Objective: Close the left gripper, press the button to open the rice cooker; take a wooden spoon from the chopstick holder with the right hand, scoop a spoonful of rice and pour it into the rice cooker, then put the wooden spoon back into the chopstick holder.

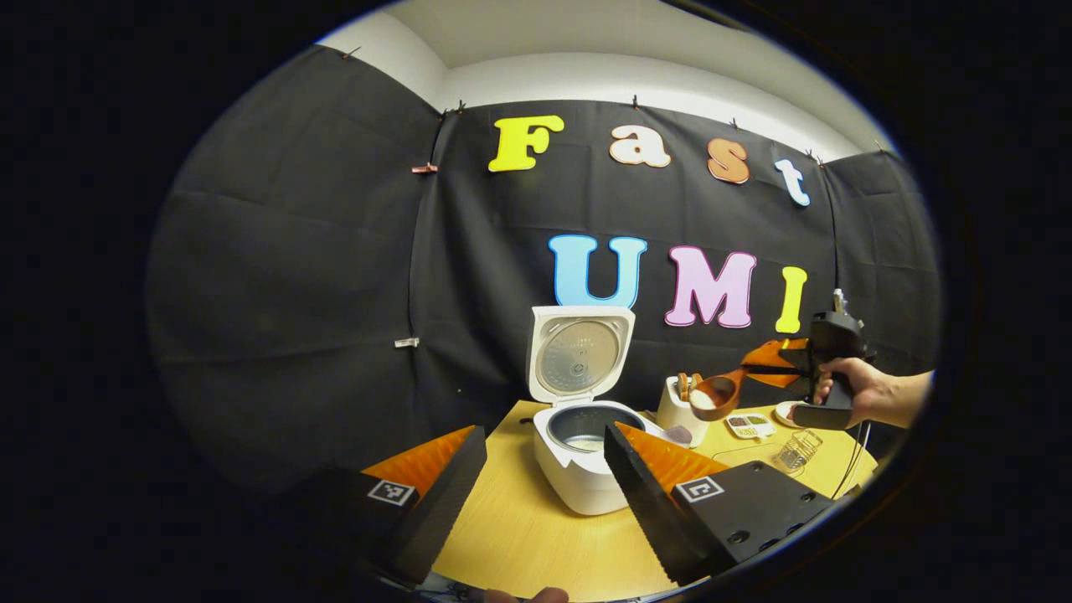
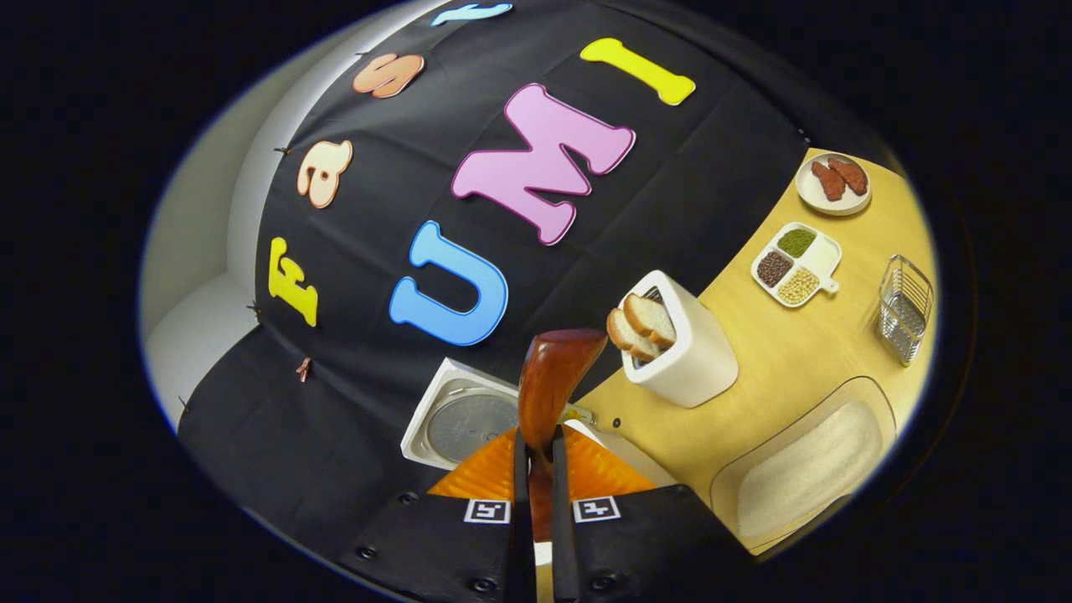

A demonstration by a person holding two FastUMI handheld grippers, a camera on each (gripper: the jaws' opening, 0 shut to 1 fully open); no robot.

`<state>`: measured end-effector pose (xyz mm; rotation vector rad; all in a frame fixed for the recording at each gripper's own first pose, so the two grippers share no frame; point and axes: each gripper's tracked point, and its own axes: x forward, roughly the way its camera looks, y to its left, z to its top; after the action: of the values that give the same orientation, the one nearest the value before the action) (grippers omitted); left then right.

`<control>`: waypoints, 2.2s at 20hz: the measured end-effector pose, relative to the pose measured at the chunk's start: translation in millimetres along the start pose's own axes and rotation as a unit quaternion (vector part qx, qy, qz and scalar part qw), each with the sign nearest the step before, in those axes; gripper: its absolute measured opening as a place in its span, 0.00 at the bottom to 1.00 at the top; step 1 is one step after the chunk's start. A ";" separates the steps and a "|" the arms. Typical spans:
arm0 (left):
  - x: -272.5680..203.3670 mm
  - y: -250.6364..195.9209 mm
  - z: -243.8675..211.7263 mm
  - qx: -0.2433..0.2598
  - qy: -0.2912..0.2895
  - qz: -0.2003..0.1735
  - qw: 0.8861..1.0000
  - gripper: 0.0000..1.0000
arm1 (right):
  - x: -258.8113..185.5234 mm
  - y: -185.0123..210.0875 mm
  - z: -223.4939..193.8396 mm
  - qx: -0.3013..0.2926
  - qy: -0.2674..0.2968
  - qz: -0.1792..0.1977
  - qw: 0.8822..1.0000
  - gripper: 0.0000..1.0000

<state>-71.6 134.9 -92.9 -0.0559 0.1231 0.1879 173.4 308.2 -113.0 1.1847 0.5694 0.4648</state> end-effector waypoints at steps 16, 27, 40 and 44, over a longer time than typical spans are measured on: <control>-1.6 61.1 -19.1 0.001 0.026 0.052 0.998 0.97 | 146.4 49.5 -78.8 -0.227 0.029 -0.017 0.973 0.12; -3.3 67.6 -23.9 -0.001 0.029 0.069 0.997 0.97 | 155.5 70.6 -114.2 -0.442 0.046 -0.002 0.896 0.12; -10.9 75.1 -26.7 -0.012 0.027 0.072 0.997 0.98 | 154.8 120.3 -164.3 -0.687 0.052 0.066 0.722 0.12; -10.3 76.5 -28.2 -0.014 0.027 0.071 0.997 0.98 | 145.4 129.8 -187.8 -0.754 0.051 0.098 0.648 0.12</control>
<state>-99.4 206.1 -122.9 -0.0795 0.1784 0.3305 160.6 574.2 -64.5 -0.4381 -0.0112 0.9170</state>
